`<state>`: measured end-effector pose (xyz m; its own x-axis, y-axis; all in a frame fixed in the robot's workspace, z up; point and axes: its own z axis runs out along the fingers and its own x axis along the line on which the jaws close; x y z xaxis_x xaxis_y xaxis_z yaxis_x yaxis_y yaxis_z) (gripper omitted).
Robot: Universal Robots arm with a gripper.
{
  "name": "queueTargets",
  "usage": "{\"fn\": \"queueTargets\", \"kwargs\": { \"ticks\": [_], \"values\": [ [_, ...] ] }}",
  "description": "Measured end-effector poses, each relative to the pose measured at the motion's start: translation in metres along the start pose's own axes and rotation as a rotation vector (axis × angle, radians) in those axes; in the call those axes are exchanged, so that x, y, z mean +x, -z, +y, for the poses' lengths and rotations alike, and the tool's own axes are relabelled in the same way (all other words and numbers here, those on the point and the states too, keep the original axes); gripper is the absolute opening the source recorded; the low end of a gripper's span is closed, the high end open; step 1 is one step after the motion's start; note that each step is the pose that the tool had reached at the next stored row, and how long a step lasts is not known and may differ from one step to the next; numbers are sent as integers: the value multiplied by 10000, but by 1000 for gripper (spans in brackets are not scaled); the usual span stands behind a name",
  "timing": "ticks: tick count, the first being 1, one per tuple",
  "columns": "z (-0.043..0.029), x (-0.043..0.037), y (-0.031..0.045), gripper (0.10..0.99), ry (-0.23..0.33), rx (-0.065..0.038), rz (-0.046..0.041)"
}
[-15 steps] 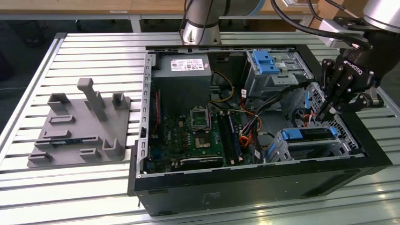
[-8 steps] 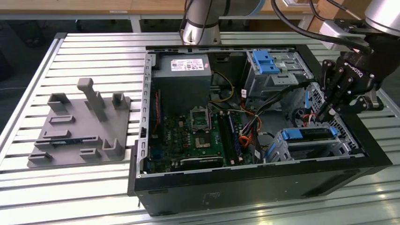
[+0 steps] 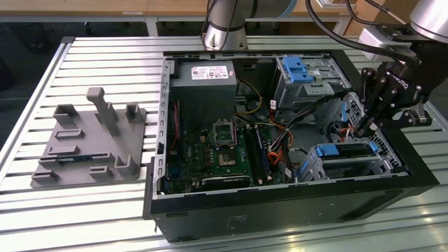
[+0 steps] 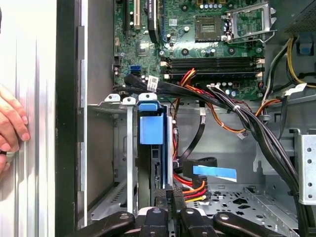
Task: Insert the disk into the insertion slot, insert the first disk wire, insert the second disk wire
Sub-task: 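Insert the first disk wire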
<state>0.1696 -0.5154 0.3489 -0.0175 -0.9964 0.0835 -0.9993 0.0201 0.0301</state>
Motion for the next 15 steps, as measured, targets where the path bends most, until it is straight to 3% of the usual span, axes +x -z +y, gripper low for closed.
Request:
{"fn": "queueTargets", "kwargs": {
  "ticks": [5,9,15],
  "values": [
    [12,36,-3,165,267,81,3],
    [13,86,-15,165,270,89,-82],
    [16,86,-32,165,264,106,-256]
  ]
}}
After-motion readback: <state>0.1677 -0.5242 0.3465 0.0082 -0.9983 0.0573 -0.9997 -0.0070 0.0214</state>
